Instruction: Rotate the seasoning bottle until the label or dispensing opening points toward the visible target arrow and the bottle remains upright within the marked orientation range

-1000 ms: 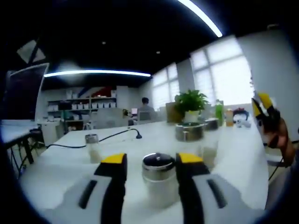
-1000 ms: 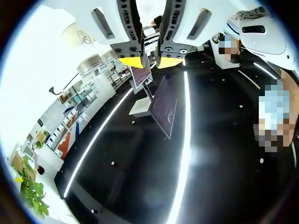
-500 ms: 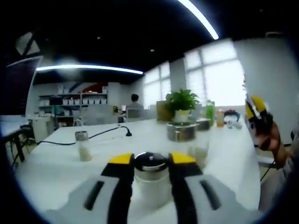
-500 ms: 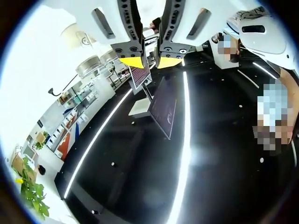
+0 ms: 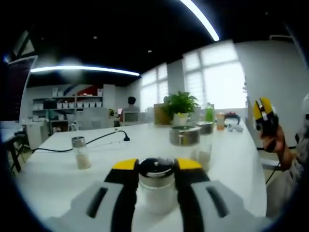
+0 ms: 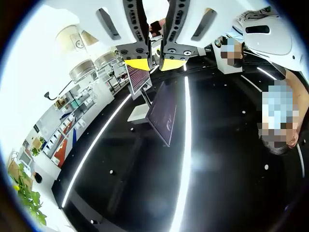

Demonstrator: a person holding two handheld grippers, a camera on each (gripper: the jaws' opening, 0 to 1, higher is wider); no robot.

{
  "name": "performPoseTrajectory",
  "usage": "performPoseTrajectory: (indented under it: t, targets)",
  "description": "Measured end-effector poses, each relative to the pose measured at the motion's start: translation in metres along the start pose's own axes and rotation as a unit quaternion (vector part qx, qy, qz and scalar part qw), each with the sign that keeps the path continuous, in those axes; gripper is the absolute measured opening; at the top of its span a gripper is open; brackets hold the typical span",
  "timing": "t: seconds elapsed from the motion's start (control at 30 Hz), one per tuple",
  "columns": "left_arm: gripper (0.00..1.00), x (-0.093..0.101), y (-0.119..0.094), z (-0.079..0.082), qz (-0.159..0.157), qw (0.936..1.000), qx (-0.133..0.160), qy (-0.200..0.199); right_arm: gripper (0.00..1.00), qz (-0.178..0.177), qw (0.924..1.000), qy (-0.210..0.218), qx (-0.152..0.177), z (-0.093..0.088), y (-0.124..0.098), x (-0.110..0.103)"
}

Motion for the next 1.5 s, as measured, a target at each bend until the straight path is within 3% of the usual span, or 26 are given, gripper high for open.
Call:
performPoseTrajectory:
  t: [0.07, 0.2, 0.57, 0.67, 0.83, 1.17, 1.5]
  targets:
    - [0.30, 0.008, 0.000, 0.000, -0.010, 1.0000, 0.002, 0.000, 0.05, 0.002, 1.0000, 0.001, 0.000, -0.001, 0.001, -0.002]
    - [0.30, 0.005, -0.003, 0.001, -0.021, 0.9998, 0.005, -0.003, 0.05, -0.004, 0.9996, -0.026, -0.014, -0.005, 0.003, -0.004]
    - [0.30, 0.005, -0.003, 0.001, -0.080, 0.9967, -0.013, 0.004, 0.04, -0.002, 0.9998, -0.020, -0.008, -0.004, -0.001, -0.007]
    - [0.30, 0.001, -0.003, 0.001, -0.110, 0.9937, -0.019, 0.010, 0.04, -0.003, 0.9997, -0.022, -0.005, -0.003, -0.002, -0.011]
    - [0.30, -0.007, -0.003, 0.001, -0.160, 0.9871, -0.005, 0.003, 0.04, -0.012, 0.9992, -0.038, -0.008, -0.002, -0.004, -0.014]
    - [0.30, -0.011, 0.001, 0.001, -0.217, 0.9762, -0.002, 0.001, 0.04, -0.032, 0.9981, -0.053, -0.002, -0.001, -0.010, -0.019]
    - [0.30, -0.007, -0.001, 0.001, -0.254, 0.9672, -0.013, 0.010, 0.04, -0.061, 0.9957, -0.068, 0.014, 0.006, -0.022, -0.020]
Point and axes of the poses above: the point that each gripper's makers call its tool centre point, and the gripper's own axes: y roughly forward along the fingers, x roughly to its right, z roughly out of its top, the point moved 1 cm from there along -y, roughly backward along the fingers
